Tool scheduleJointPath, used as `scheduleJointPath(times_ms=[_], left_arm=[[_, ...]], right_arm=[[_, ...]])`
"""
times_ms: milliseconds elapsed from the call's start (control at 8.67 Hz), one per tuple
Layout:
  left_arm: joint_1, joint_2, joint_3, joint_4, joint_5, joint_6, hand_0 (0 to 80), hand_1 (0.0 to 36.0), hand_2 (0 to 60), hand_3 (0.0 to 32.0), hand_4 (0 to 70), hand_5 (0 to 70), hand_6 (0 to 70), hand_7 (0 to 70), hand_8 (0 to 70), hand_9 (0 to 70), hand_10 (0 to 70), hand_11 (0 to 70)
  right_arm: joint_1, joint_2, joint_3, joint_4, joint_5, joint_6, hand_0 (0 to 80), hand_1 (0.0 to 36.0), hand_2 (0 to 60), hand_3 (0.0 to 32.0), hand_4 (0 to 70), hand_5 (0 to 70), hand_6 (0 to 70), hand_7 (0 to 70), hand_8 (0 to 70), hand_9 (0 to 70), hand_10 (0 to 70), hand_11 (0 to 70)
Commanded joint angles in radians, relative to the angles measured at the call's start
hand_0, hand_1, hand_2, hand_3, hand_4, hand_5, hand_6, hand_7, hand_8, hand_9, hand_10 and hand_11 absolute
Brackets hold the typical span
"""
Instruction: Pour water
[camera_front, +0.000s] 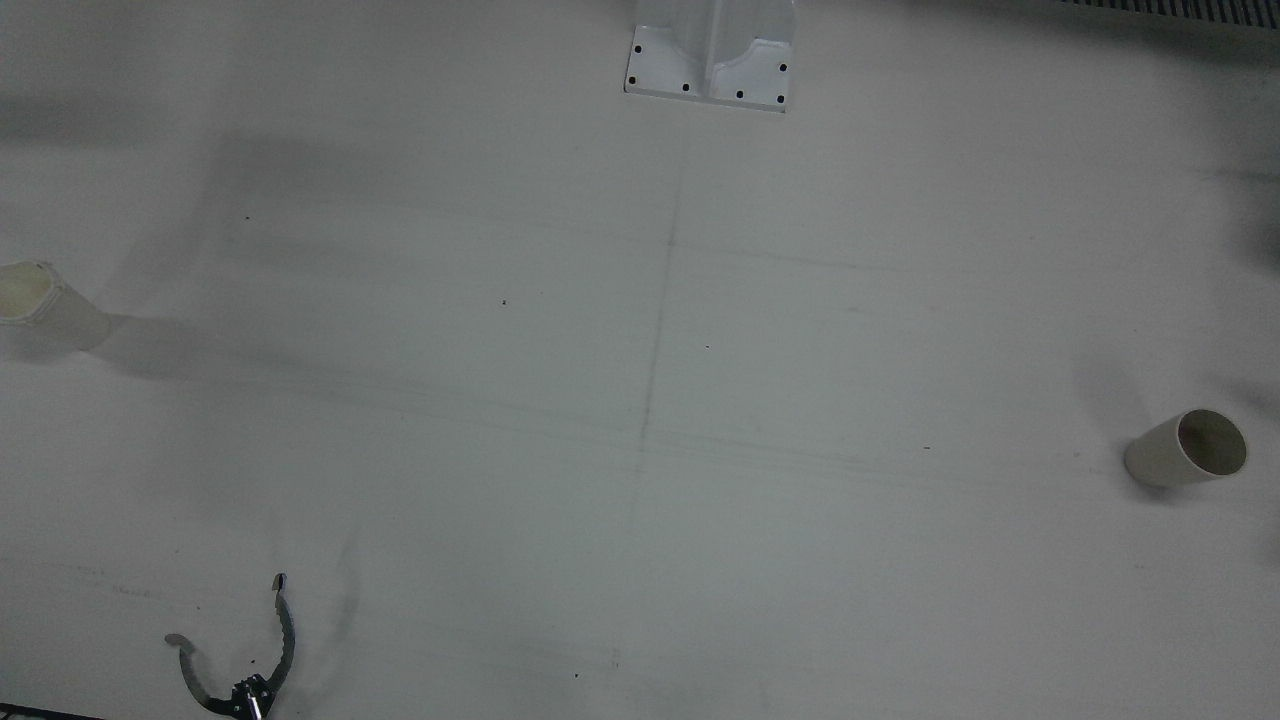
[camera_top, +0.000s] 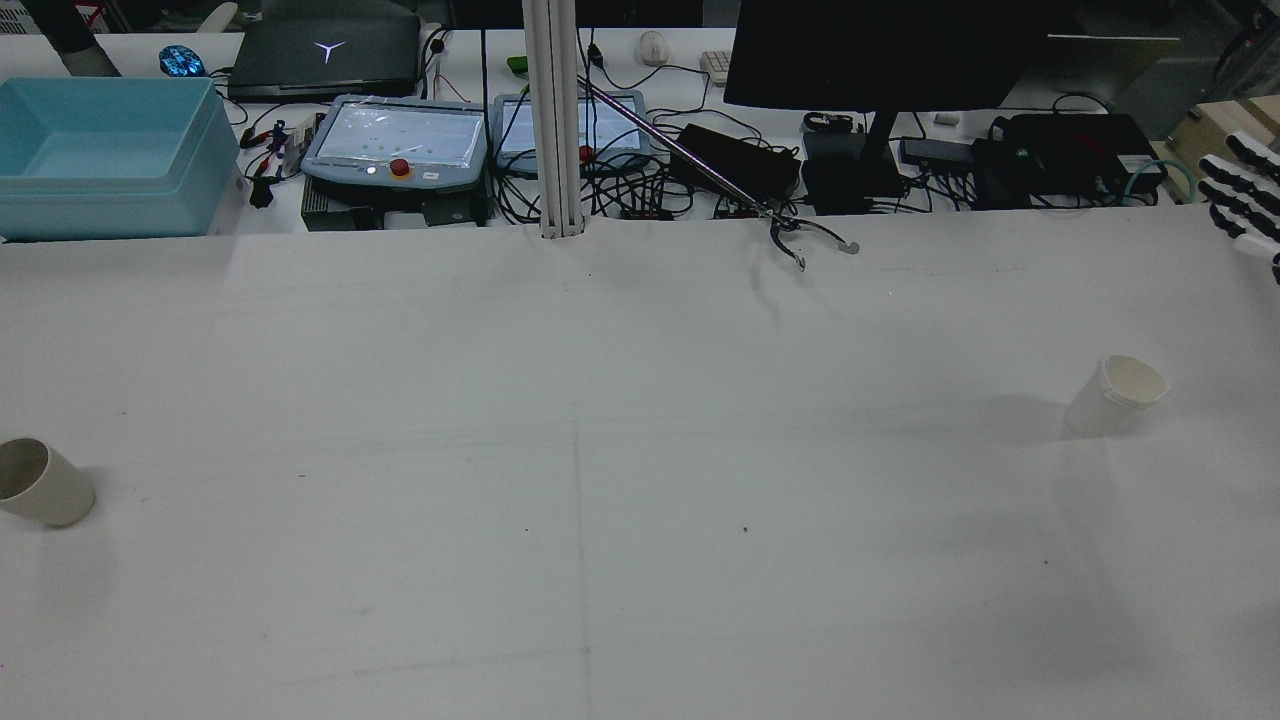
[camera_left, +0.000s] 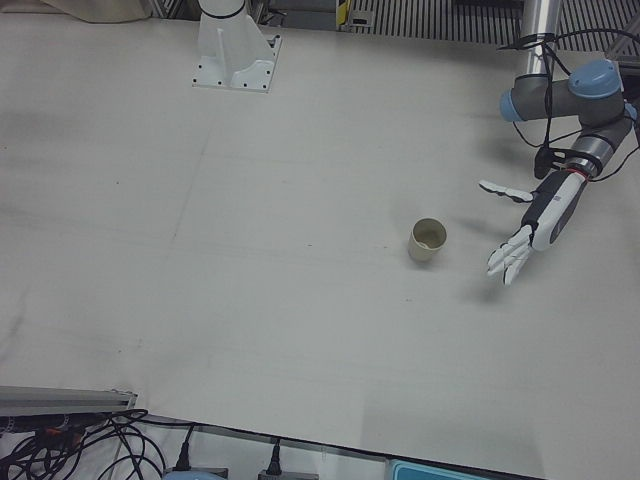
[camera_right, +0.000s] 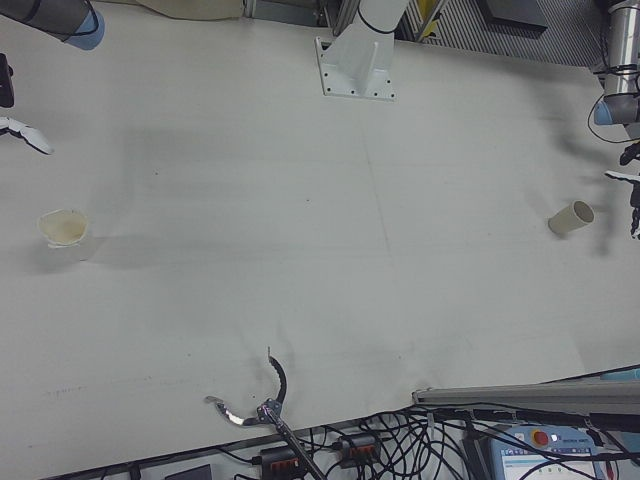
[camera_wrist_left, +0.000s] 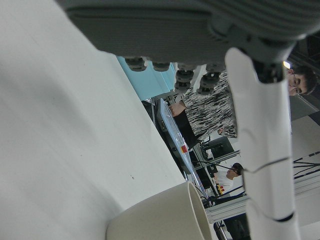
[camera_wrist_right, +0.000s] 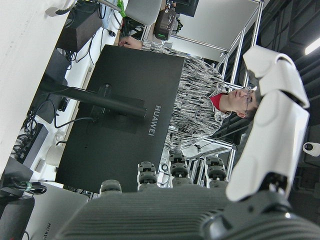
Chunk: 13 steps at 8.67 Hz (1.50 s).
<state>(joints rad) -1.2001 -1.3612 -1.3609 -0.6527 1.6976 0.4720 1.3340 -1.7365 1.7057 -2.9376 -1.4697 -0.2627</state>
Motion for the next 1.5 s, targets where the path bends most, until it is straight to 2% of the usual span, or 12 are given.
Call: scheduleJointPath(times_ms=[0, 115, 231, 346, 462, 692, 808, 923, 1385], left_arm=[[0.104, -0.032, 0.0, 0.024, -0.073, 0.017, 72.0, 25.0, 0.0, 0.0, 16.4, 0.0, 9.0, 7.5, 0.8, 0.1, 1.0, 4.5], [0.134, -0.032, 0.0, 0.024, -0.103, 0.017, 79.5, 27.7, 0.0, 0.0, 16.6, 0.0, 9.2, 7.5, 0.8, 0.1, 0.9, 4.6], [0.148, -0.032, 0.0, 0.024, -0.11, 0.019, 79.7, 28.7, 0.0, 0.0, 15.7, 0.0, 8.8, 6.8, 0.7, 0.0, 0.7, 4.4], [0.165, -0.041, -0.001, 0.027, -0.111, 0.019, 79.7, 28.3, 0.0, 0.0, 15.4, 0.0, 8.6, 6.6, 0.7, 0.0, 0.4, 3.9], [0.166, -0.05, -0.004, 0.034, -0.118, 0.017, 78.4, 27.8, 0.0, 0.0, 15.9, 0.0, 8.8, 6.7, 0.7, 0.0, 0.4, 3.7], [0.189, -0.084, -0.007, 0.064, -0.118, 0.013, 68.6, 24.8, 0.0, 0.0, 19.1, 0.0, 9.2, 7.7, 0.8, 0.1, 0.0, 2.9], [0.2, -0.107, -0.007, 0.082, -0.119, 0.013, 68.6, 24.3, 0.0, 0.0, 20.1, 0.0, 9.3, 7.7, 0.8, 0.1, 0.0, 2.8], [0.212, -0.119, -0.007, 0.09, -0.136, 0.011, 63.8, 23.0, 0.0, 0.0, 20.3, 0.0, 9.4, 7.7, 0.8, 0.1, 0.0, 2.5], [0.247, -0.134, -0.003, 0.105, -0.174, 0.011, 60.7, 20.7, 0.0, 0.0, 20.7, 0.0, 9.4, 8.1, 0.8, 0.2, 0.0, 2.1]], right_arm=[[-0.013, 0.0, 0.0, 0.0, 0.005, 0.0, 48.3, 20.2, 25.6, 0.0, 1.7, 5.8, 13.0, 7.8, 5.3, 7.0, 0.0, 0.0], [-0.013, 0.0, -0.001, 0.0, 0.005, 0.002, 48.2, 20.1, 25.6, 0.0, 1.3, 5.8, 12.8, 7.3, 5.2, 6.9, 0.0, 0.0], [-0.012, -0.002, -0.001, 0.0, 0.003, 0.002, 48.3, 20.2, 25.2, 0.0, 0.3, 5.7, 12.2, 6.6, 4.7, 6.3, 0.0, 0.0], [-0.012, -0.002, -0.001, 0.0, 0.003, 0.002, 48.3, 20.2, 24.8, 0.0, 0.3, 5.7, 12.1, 6.6, 4.4, 6.0, 0.0, 0.0], [-0.013, -0.002, -0.001, 0.0, 0.003, 0.002, 48.2, 20.1, 24.6, 0.0, 0.0, 5.6, 11.5, 5.6, 4.1, 5.6, 0.0, 0.0], [-0.013, -0.002, -0.005, 0.0, 0.003, 0.002, 48.1, 19.8, 23.9, 0.0, 0.0, 5.5, 10.9, 4.3, 4.0, 5.5, 0.0, 0.0], [-0.013, -0.003, -0.008, 0.0, 0.002, 0.002, 48.0, 19.7, 23.5, 0.0, 0.0, 5.4, 10.5, 3.4, 3.7, 5.3, 0.0, 0.0], [-0.012, -0.003, -0.009, 0.0, 0.002, 0.002, 47.8, 19.6, 23.5, 0.0, 0.0, 5.4, 10.3, 2.6, 3.6, 5.1, 0.0, 0.0], [-0.013, -0.003, -0.018, 0.0, 0.003, 0.003, 47.9, 19.5, 23.3, 0.0, 0.0, 5.4, 10.3, 2.5, 3.9, 5.5, 0.0, 0.0]])
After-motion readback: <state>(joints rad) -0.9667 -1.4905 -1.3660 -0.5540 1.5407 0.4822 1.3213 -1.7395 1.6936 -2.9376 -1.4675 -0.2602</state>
